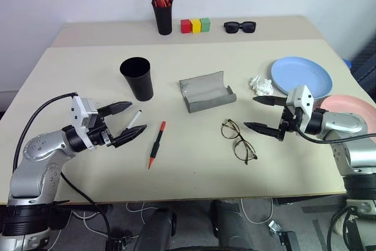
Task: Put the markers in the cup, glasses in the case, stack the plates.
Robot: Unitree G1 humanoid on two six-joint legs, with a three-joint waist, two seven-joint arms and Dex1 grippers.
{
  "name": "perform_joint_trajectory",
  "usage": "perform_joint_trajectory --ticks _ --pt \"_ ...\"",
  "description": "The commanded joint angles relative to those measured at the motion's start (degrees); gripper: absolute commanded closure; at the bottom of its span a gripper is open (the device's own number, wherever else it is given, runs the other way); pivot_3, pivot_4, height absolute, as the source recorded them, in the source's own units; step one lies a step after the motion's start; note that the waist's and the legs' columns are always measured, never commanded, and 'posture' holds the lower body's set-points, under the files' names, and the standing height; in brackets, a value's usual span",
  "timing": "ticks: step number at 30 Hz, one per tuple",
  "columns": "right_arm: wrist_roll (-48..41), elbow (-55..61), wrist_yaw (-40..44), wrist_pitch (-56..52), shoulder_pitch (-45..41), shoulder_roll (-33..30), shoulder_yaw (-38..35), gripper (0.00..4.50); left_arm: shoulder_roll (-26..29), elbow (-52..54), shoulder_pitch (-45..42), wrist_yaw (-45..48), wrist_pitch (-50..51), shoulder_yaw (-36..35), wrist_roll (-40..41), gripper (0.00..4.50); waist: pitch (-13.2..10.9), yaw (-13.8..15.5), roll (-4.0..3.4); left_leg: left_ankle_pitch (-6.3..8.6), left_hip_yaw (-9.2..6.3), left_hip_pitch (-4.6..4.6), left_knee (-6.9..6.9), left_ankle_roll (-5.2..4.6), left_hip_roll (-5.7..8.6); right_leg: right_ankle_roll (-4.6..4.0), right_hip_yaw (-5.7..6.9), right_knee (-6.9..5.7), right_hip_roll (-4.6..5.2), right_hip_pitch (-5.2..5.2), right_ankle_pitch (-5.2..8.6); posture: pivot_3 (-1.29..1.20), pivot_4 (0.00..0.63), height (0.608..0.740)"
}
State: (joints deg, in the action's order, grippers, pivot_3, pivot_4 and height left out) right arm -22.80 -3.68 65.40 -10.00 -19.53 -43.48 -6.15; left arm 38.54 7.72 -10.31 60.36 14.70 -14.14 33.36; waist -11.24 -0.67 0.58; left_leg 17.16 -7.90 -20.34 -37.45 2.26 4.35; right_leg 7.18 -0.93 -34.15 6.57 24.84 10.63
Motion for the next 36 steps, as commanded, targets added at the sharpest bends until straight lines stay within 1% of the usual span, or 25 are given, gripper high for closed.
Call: perform_joint_trajectory --ticks 1,7,13,16,19,21,23,25,27,30,31,32,34,36 --pt "-1.0 2.8 -0.9 -0.1 0.4 -0.7 -2.3 0.04 0.3 -0.9 -2.6 0.9 -0.6 1.0 -0.1 0.00 0.0 0.0 0.00 0.00 0.00 0.00 0.00 0.00 0.00 0.00 0.00 0.01 0.00 0.00 0.00 0.00 0.150 0.740" --pt "-1.3 5.0 -2.6 -0.6 1.6 -0.5 -3.4 0.04 0.7 -4.1 -4.0 3.0 -1.9 0.8 -0.3 0.00 0.0 -0.3 0.00 0.00 0.02 0.01 0.03 0.00 0.00 0.02 -0.02 0.01 -0.01 0.02 -0.01 0.00 0.150 0.740" --pt "-1.4 8.2 -5.1 -1.2 0.3 2.1 -1.6 0.04 3.5 -4.3 -2.6 3.6 -0.7 -3.2 1.3 0.00 0.0 -0.2 0.00 0.00 0.02 0.00 0.02 0.00 -0.02 0.02 -0.02 0.00 -0.02 0.03 -0.01 0.00 0.150 0.740" --pt "-1.7 9.6 -6.0 -2.1 -0.5 3.8 -0.5 0.04 4.9 -4.1 -1.4 0.8 2.8 -6.0 2.2 0.00 0.0 -0.2 0.00 0.00 0.01 0.00 0.04 0.00 -0.05 0.02 -0.02 0.00 -0.05 0.05 -0.01 0.00 0.150 0.740" --pt "-2.3 13.0 -7.1 -3.6 -0.6 4.9 0.6 0.04 6.4 -4.3 -1.0 -2.8 7.0 -7.5 2.2 0.00 0.0 -0.1 0.00 0.00 0.01 0.00 0.04 0.00 -0.06 0.02 -0.03 0.00 -0.04 0.05 -0.01 0.00 0.150 0.740" --pt "-3.6 15.6 -7.8 -5.5 0.0 5.4 0.8 0.04 7.4 -2.8 -0.9 -5.6 13.3 -7.7 3.8 0.00 0.0 0.0 0.00 0.00 -0.01 -0.01 0.03 0.00 -0.06 0.02 -0.02 -0.02 -0.05 0.05 -0.01 0.00 0.150 0.740" --pt "-3.5 17.1 -8.8 -6.3 0.3 6.0 1.4 0.04 8.0 -1.8 -0.7 -7.6 16.6 -8.1 4.5 0.00 0.0 0.0 0.01 0.00 -0.03 -0.02 0.03 0.00 -0.06 0.02 -0.02 -0.01 -0.04 0.05 -0.01 0.00 0.150 0.740" --pt "-3.6 17.9 -9.0 -6.6 0.6 6.3 1.4 0.04 8.7 -0.5 -0.6 -11.0 20.4 -7.1 3.2 0.00 0.0 -0.1 0.02 0.00 -0.03 -0.01 0.03 0.00 -0.05 0.03 -0.02 -0.01 -0.05 0.05 -0.01 0.00 0.150 0.740" --pt "-3.5 19.2 -10.0 -7.3 0.4 7.0 2.1 0.04 10.2 -0.7 -0.1 -11.2 22.8 -6.6 2.6 0.00 0.0 -0.1 0.02 0.00 -0.03 0.00 0.03 0.00 -0.05 0.03 -0.02 -0.01 -0.05 0.05 -0.01 0.00 0.150 0.740" --pt "-3.4 19.3 -10.4 -6.9 0.5 7.7 2.5 0.04 11.8 3.4 1.3 -19.5 29.4 -4.0 -1.9 0.00 0.0 -0.3 0.02 0.00 -0.02 0.01 0.08 0.00 -0.06 0.03 -0.03 -0.02 -0.08 0.09 -0.01 0.00 0.150 0.740" --pt "-3.4 19.2 -10.6 -6.8 0.5 7.9 2.7 0.04 11.5 4.4 1.1 -21.7 32.4 -4.2 -1.5 0.00 0.0 -0.2 0.02 0.00 -0.01 0.01 0.09 0.00 -0.06 0.03 -0.04 -0.02 -0.08 0.09 -0.01 0.00 0.150 0.740" --pt "-3.3 18.9 -10.5 -6.4 0.8 8.2 2.9 0.04 12.2 5.3 0.9 -20.3 36.5 -4.0 1.5 0.00 0.0 -0.2 0.02 0.00 -0.02 0.01 0.09 0.00 -0.06 0.03 -0.03 -0.02 -0.08 0.09 -0.01 0.00 0.150 0.740" --pt "-2.7 18.6 -10.6 -5.6 1.4 8.7 3.5 0.04 13.2 6.5 0.1 -20.9 44.2 -4.3 4.4 0.00 0.0 -0.2 0.02 0.00 -0.02 0.00 0.09 0.00 -0.06 0.03 -0.03 -0.03 -0.09 0.09 -0.01 0.00 0.150 0.740" --pt "-2.8 18.7 -10.6 -5.4 1.7 9.1 3.5 0.04 13.1 7.3 -1.2 -25.6 47.8 -2.5 1.7 0.00 0.0 -0.1 0.02 0.00 -0.03 0.00 0.08 0.00 -0.06 0.03 -0.03 -0.04 -0.09 0.09 -0.01 0.00 0.150 0.740"
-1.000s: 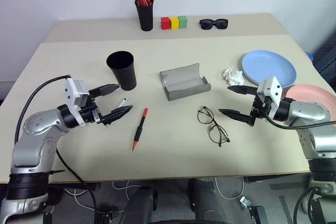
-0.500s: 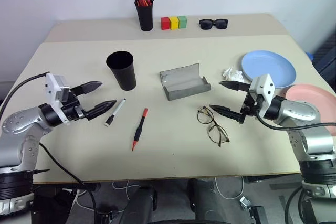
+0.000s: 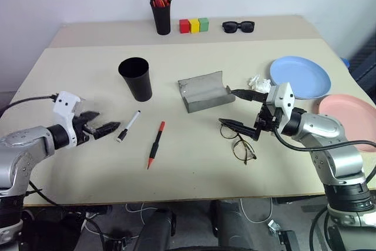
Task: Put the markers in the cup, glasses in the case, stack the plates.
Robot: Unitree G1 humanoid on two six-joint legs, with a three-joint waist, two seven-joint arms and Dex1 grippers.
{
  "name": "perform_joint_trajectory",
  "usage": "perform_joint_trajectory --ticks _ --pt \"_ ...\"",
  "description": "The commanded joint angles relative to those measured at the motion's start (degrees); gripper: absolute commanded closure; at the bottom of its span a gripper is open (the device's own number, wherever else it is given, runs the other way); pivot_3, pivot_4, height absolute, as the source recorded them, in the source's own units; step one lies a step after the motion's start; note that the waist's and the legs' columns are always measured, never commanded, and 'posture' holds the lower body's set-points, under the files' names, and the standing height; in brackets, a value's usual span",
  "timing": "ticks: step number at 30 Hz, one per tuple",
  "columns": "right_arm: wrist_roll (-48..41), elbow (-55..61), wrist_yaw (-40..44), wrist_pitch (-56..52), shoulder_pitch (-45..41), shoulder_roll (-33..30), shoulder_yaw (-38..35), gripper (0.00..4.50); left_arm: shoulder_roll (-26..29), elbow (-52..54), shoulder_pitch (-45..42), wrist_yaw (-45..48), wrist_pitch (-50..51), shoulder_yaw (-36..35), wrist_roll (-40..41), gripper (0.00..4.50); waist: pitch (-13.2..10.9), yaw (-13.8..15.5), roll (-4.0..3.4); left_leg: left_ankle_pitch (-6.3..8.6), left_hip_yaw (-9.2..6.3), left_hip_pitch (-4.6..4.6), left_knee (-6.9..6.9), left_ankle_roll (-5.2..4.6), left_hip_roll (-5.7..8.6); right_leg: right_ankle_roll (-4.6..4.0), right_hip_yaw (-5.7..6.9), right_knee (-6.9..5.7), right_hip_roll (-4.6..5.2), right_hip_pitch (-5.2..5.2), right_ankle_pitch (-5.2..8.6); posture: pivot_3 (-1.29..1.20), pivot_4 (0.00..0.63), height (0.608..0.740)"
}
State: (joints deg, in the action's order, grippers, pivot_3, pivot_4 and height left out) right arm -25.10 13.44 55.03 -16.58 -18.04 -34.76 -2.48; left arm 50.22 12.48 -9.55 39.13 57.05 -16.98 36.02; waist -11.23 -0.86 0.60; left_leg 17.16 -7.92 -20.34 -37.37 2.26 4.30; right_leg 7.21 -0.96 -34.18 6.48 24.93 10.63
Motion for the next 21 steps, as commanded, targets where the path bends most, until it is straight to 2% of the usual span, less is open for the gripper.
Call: perform_joint_trajectory --ticks 1,4,8,15,18,21 --pt "-0.6 1.7 -0.3 1.1 0.3 0.5 -0.2 0.04 1.5 3.3 -2.3 -4.8 6.5 1.5 -1.2 0.00 0.0 0.1 0.00 0.00 -0.01 0.00 0.00 0.00 0.00 0.00 0.00 -0.02 0.00 0.00 0.00 0.00 0.150 0.740" --pt "-0.3 2.4 -0.6 1.5 1.1 0.7 0.4 0.04 -0.6 3.4 -6.0 -6.8 14.0 2.5 1.3 0.00 0.0 0.2 0.01 -0.01 -0.02 0.01 -0.02 0.02 0.01 0.00 0.00 -0.03 0.00 -0.01 0.00 0.00 0.150 0.740" --pt "-0.7 3.4 -1.2 1.5 2.5 0.8 0.4 0.04 0.6 1.8 -9.9 -5.8 19.7 6.7 1.7 0.00 0.0 0.0 0.03 -0.01 -0.01 0.02 0.00 0.03 0.03 0.00 0.00 -0.03 0.00 0.01 0.00 0.00 0.150 0.740" --pt "-0.5 3.8 -2.1 2.0 3.6 0.9 0.4 0.04 0.5 -0.1 -14.1 -5.4 22.4 12.6 0.1 0.00 0.0 0.0 0.03 -0.02 0.00 0.01 0.02 0.03 0.03 0.00 -0.01 -0.03 -0.01 0.03 0.00 0.00 0.150 0.740" --pt "-0.3 4.0 -2.4 2.3 4.1 0.9 0.4 0.00 1.8 -0.3 -14.3 -5.2 21.1 15.1 -1.7 0.85 0.0 0.0 0.03 -0.02 0.00 0.01 0.02 0.04 0.03 0.00 -0.02 -0.03 -0.01 0.02 0.00 0.00 0.150 0.740" --pt "-0.2 4.3 -2.7 2.4 4.5 0.9 0.5 0.00 1.6 -1.3 -15.1 -4.8 20.1 15.2 -2.2 2.33 0.0 0.0 0.03 -0.02 0.01 0.01 0.04 0.04 0.02 0.00 -0.03 -0.02 -0.01 0.03 0.00 0.00 0.150 0.740"
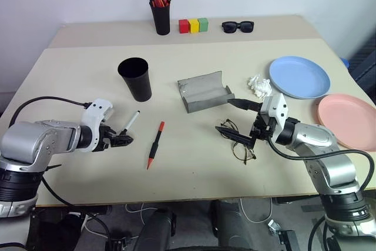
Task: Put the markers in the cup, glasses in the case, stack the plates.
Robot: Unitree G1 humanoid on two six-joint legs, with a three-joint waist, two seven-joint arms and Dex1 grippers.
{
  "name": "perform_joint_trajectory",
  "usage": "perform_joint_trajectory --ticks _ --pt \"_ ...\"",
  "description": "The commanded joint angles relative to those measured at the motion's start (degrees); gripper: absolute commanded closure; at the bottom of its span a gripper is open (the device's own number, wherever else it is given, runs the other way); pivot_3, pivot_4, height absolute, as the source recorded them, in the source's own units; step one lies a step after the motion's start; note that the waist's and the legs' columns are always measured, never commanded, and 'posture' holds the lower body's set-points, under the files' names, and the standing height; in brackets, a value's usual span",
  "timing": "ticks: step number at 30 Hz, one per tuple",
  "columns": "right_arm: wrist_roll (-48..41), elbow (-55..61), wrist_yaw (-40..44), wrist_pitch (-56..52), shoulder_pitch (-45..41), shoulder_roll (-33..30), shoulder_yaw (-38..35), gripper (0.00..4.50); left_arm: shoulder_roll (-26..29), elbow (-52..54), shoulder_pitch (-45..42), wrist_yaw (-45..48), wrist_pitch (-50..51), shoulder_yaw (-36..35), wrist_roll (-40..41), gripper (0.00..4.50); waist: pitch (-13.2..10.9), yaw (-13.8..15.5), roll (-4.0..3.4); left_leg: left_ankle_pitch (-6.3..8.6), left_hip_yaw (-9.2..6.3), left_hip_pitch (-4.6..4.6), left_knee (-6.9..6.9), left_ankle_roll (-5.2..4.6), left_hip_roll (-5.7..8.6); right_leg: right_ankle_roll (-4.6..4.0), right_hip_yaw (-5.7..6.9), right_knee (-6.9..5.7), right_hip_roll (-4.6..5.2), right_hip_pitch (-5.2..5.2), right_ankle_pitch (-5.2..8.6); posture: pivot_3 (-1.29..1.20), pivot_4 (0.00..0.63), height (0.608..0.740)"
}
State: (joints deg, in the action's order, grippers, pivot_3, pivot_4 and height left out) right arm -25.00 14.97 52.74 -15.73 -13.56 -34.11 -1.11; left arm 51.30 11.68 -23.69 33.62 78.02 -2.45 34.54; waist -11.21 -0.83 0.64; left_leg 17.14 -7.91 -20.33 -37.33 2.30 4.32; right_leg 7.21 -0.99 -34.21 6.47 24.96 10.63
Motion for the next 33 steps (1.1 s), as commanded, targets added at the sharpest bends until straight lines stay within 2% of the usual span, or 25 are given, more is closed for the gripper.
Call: perform_joint_trajectory --ticks 1,4,9,13,16,21,26,33 --pt "-0.2 2.7 -0.5 1.6 0.1 0.2 -0.9 0.00 0.5 -0.6 -1.1 1.0 -0.5 0.7 -0.7 2.92 0.0 0.0 0.00 0.00 0.01 0.00 0.00 0.00 0.00 0.00 0.00 0.00 0.00 0.00 0.00 0.00 0.150 0.740" --pt "0.0 2.5 -0.6 1.8 0.1 0.2 -0.7 0.00 0.9 -0.3 -1.2 2.0 -0.1 1.2 -0.3 4.45 0.0 0.0 0.00 0.00 0.01 -0.01 -0.02 0.00 0.00 0.00 0.00 0.00 0.00 -0.01 0.00 0.00 0.150 0.740" --pt "0.1 2.1 -0.3 2.1 0.3 -0.3 -0.6 0.00 2.2 1.0 -0.4 4.7 -2.1 0.5 0.2 4.49 0.0 0.0 0.00 0.00 0.00 -0.01 -0.01 0.00 0.01 0.00 0.00 0.00 0.00 0.00 0.00 0.00 0.150 0.740" --pt "-1.0 1.6 1.9 1.4 0.6 -2.0 -1.2 0.00 0.8 3.5 2.0 11.2 -16.8 -3.9 0.4 4.49 0.0 0.0 0.01 0.00 0.02 -0.04 -0.01 0.01 -0.01 -0.01 -0.01 0.02 0.01 0.03 0.00 0.00 0.150 0.740" --pt "-1.3 0.0 2.9 1.7 0.2 -2.8 -2.3 0.00 -4.6 2.1 1.5 13.0 -30.2 -7.7 0.0 4.49 0.0 0.2 0.00 -0.01 0.03 -0.03 -0.02 0.01 -0.02 -0.01 -0.02 0.03 0.03 0.01 0.00 0.00 0.150 0.740" --pt "-4.4 -1.4 1.2 0.4 -2.7 -1.0 -4.5 0.00 -13.9 -2.5 -5.2 9.5 -45.1 -11.6 -1.3 4.49 0.0 0.3 0.08 -0.04 0.03 -0.04 -0.12 0.07 0.00 -0.07 -0.01 0.08 0.05 -0.06 -0.07 0.00 0.150 0.740" --pt "-7.1 -0.1 -0.2 -1.9 -4.2 0.4 -4.9 0.00 -18.3 -8.8 -10.0 8.3 -57.8 -11.9 -5.3 4.49 0.0 0.1 0.07 -0.05 0.06 -0.01 -0.06 0.08 0.01 -0.02 -0.02 0.09 0.04 -0.04 -0.11 0.00 0.150 0.740" --pt "-6.5 1.0 -0.6 -2.6 -4.1 0.1 -4.3 0.00 -21.8 -24.8 -18.1 2.7 -74.5 -14.0 -11.0 4.49 0.0 0.2 0.08 -0.05 0.07 -0.05 -0.12 0.08 0.04 0.06 -0.02 0.12 0.02 -0.05 -0.15 0.00 0.150 0.740"
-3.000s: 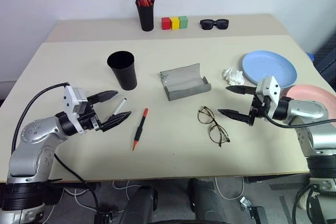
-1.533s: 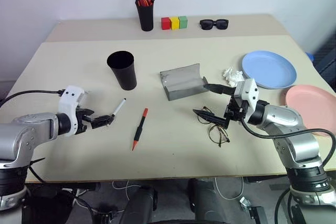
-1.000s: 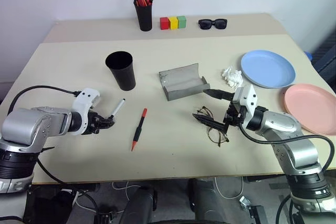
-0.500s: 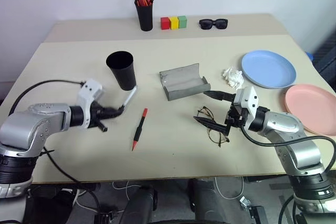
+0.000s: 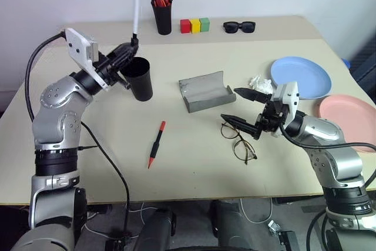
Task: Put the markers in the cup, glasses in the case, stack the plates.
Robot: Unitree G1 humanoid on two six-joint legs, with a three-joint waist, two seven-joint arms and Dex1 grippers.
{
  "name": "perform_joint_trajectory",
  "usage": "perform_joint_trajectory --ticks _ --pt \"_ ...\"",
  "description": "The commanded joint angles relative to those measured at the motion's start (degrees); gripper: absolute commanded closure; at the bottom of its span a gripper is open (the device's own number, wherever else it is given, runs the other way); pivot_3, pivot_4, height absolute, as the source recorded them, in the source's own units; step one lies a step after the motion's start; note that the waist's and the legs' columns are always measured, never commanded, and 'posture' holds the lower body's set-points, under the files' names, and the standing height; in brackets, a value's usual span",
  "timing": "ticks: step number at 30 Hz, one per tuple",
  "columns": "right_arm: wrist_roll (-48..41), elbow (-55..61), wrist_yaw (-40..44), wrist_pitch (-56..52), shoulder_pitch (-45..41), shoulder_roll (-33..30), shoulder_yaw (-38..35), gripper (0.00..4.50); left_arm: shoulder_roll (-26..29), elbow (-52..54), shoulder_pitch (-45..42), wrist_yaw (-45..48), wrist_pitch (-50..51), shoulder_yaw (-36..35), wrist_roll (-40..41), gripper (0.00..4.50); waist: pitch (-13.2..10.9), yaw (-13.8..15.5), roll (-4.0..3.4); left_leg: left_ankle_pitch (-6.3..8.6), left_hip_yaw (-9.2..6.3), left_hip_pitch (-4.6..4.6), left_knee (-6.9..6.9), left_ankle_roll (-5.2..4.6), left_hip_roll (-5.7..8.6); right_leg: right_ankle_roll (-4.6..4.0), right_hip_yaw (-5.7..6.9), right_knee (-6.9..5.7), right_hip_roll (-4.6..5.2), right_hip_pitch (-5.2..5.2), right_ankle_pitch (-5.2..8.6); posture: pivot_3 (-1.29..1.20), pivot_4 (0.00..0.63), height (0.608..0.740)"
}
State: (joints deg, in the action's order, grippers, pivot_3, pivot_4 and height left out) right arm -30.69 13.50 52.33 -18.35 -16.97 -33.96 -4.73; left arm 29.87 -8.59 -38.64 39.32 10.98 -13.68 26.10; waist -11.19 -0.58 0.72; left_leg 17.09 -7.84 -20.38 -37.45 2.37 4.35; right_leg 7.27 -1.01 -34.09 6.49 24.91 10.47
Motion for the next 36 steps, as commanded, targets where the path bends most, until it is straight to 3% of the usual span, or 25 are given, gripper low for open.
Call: perform_joint_trajectory --ticks 1,12,27,32,36 --pt "-0.8 2.5 -0.2 0.0 -0.8 -0.1 -0.6 0.00 -0.8 -7.3 -4.3 -4.3 -9.1 -3.4 -3.0 4.49 0.0 0.0 0.00 0.00 0.00 0.00 0.00 0.00 0.01 0.01 0.00 0.00 0.00 0.00 0.00 0.00 0.150 0.740" --pt "0.1 3.1 -0.4 -0.2 -1.0 -0.6 0.0 0.00 -5.3 -23.7 -6.8 -2.7 -17.6 -2.5 -4.4 4.49 0.0 0.0 0.01 0.00 0.00 -0.04 -0.06 0.00 0.03 0.07 0.00 0.00 0.00 0.00 -0.04 0.00 0.150 0.740" --pt "1.5 2.2 -0.1 0.9 -0.9 -0.6 0.5 0.00 -5.1 -17.3 -3.8 1.4 -13.2 -2.1 -1.6 4.49 0.0 -0.1 0.01 0.00 -0.01 -0.02 -0.06 0.00 0.03 0.07 0.00 -0.03 0.00 0.00 -0.04 0.00 0.150 0.740" --pt "1.7 2.1 0.0 1.0 -1.0 -0.8 0.5 0.00 -5.7 -16.1 -2.8 1.5 -13.7 -1.7 -1.8 2.31 0.0 -0.1 0.01 0.00 -0.01 -0.02 -0.06 0.00 0.03 0.07 0.00 -0.02 0.00 0.00 -0.04 0.00 0.150 0.740" --pt "1.7 1.9 0.2 1.0 -1.1 -0.8 0.4 0.00 -6.0 -16.1 -2.4 1.7 -14.1 -2.3 -1.2 0.19 0.0 -0.1 0.01 0.00 -0.01 -0.02 -0.07 0.00 0.03 0.07 0.00 -0.02 0.00 0.00 -0.05 0.00 0.150 0.740"
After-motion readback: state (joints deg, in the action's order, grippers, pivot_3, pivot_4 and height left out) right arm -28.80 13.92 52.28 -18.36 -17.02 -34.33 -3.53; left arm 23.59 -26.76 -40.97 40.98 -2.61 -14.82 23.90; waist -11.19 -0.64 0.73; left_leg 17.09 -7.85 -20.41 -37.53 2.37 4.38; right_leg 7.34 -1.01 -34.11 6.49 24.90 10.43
